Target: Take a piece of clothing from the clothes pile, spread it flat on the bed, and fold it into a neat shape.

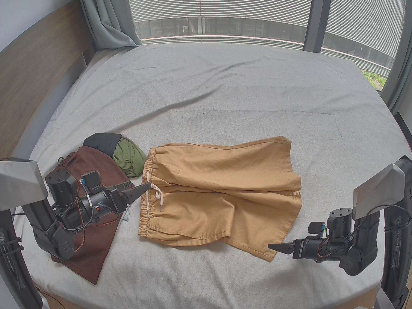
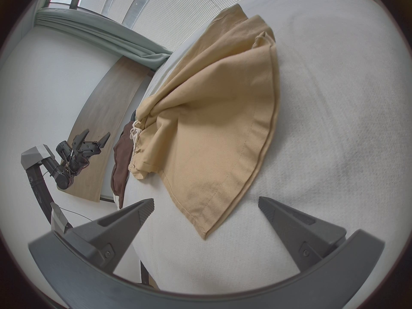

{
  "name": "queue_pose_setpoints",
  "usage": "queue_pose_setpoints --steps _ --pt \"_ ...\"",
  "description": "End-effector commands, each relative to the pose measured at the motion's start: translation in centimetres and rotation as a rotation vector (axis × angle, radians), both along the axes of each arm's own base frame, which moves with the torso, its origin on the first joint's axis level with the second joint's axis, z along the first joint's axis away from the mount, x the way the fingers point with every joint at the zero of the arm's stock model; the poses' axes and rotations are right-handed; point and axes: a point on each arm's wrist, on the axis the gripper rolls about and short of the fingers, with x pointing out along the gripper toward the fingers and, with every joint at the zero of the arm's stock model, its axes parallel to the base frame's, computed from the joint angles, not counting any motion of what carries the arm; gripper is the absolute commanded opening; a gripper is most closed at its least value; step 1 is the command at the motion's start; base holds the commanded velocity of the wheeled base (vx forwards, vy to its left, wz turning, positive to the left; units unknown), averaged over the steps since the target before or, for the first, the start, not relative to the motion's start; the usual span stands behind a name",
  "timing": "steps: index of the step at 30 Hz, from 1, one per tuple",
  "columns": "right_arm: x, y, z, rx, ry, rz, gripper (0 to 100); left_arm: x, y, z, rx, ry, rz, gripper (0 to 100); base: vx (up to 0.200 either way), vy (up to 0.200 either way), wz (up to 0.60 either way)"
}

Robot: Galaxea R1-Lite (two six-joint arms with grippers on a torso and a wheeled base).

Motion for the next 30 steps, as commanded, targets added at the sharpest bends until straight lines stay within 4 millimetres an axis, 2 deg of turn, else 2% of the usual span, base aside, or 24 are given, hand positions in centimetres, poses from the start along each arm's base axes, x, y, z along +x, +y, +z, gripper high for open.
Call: queue_pose_setpoints --steps 1,14,20,21,30 --pt "-0.3 0.5 -0.7 -0.006 0.028 0.020 100 0.0 0.0 0.0 0.000 0.001 0.000 100 0.000 0.000 0.00" --pt "-0.6 2.5 -1.1 0.019 0.053 0.072 100 0.0 0.0 -0.1 0.000 0.004 0.000 100 0.000 0.000 0.00" --pt "-0.4 2.7 -0.9 0.033 0.050 0.066 100 0.0 0.0 -0.2 0.001 0.008 0.000 100 0.000 0.000 0.00" --pt "-0.4 2.7 -0.9 0.033 0.050 0.066 0 0.0 0.0 -0.2 0.001 0.008 0.000 100 0.000 0.000 0.00" --pt "-0.3 2.5 -1.2 0.029 0.056 0.058 0 0.0 -0.1 -0.5 0.002 0.019 -0.002 100 0.000 0.000 0.00"
